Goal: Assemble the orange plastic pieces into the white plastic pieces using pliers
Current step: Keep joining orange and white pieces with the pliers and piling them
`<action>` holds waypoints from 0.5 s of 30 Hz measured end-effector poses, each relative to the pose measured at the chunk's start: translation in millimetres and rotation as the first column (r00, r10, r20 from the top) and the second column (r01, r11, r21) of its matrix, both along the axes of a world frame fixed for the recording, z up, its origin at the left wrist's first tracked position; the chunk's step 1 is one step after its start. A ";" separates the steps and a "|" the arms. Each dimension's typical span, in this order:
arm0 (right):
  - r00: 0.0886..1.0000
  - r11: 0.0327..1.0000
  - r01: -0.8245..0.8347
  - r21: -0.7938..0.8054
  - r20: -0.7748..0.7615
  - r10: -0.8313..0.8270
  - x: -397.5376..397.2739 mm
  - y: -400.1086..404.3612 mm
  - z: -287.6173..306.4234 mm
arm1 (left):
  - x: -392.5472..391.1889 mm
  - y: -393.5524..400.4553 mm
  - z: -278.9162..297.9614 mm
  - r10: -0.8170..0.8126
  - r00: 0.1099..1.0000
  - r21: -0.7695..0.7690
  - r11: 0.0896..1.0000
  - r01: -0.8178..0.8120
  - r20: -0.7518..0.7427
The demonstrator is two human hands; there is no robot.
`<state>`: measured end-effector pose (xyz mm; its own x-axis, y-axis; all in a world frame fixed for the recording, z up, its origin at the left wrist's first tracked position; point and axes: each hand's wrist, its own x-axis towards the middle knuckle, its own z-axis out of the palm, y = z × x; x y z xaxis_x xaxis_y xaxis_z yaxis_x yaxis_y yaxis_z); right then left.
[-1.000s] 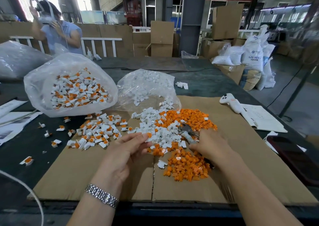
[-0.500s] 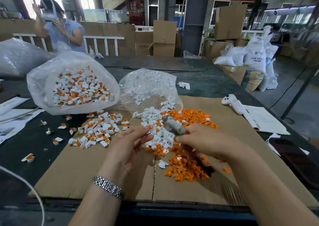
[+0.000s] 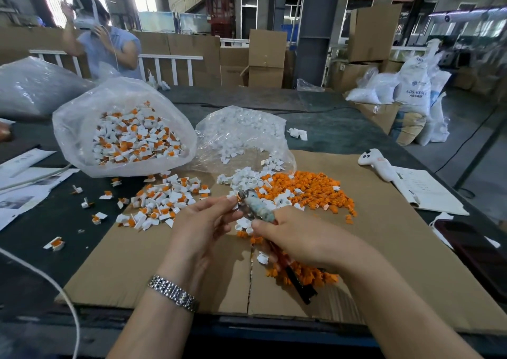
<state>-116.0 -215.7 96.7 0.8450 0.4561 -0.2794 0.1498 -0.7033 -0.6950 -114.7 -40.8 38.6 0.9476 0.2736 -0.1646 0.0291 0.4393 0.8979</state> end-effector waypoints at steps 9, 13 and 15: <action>0.983 0.994 0.098 -0.045 0.159 -0.090 -12.1 14.4 -11.6 | -2.5 -1.0 -3.6 0.015 1.000 -0.071 0.997 -0.016 -0.015; 0.986 0.996 0.093 -0.009 0.139 -0.091 -10.0 14.1 -16.1 | -0.5 -2.3 -2.9 0.019 1.000 -0.061 0.998 -0.020 -0.023; 0.998 0.995 0.069 0.076 -0.018 -0.068 -5.1 6.3 -12.1 | 0.6 -0.4 -3.6 0.022 1.000 -0.044 0.999 -0.023 -0.014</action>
